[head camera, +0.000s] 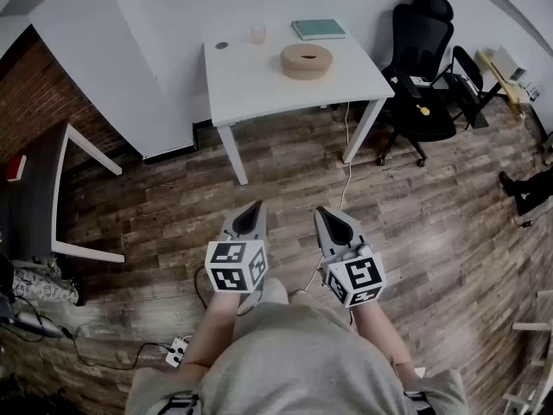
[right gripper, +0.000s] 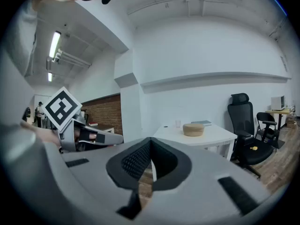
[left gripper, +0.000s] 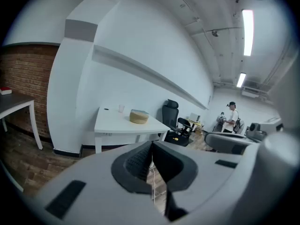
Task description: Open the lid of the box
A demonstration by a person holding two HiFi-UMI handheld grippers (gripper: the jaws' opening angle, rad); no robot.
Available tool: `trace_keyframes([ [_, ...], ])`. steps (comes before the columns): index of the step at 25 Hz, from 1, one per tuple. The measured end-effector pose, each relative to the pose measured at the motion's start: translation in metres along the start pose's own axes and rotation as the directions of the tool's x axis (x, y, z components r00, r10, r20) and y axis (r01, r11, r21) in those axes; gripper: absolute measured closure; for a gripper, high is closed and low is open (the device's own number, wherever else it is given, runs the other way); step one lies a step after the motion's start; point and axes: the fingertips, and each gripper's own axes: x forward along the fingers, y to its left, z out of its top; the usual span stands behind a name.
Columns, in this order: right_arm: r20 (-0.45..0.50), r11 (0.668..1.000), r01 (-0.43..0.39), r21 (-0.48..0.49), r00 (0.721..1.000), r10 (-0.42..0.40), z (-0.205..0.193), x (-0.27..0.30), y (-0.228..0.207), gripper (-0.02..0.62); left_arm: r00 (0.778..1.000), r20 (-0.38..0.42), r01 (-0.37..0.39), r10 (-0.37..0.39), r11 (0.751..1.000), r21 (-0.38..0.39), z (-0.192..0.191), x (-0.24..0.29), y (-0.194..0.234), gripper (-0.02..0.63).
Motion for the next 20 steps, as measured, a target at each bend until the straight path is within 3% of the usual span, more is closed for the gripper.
trace_keyframes([
  [4, -0.01, 1.0, 0.006, 0.002, 1.0, -0.006, 0.007, -0.01, 0.018, 0.595, 0.999, 0.024, 0.038, -0.037, 0.999, -0.025, 0.004, -0.025, 0.001, 0.6],
  [9, 0.0, 0.999, 0.025, 0.021, 1.0, -0.025, 0.01, -0.009, 0.045, 0.594, 0.996, 0.02, 0.085, -0.086, 0.996, 0.033, 0.005, -0.047, 0.006, 0.6],
  [20, 0.016, 0.997, 0.068, 0.046, 0.997, -0.069, 0.006, 0.001, 0.081, 0.595, 0.993, 0.016, 0.116, -0.117, 0.992, 0.055, 0.007, -0.065, 0.039, 0.6],
])
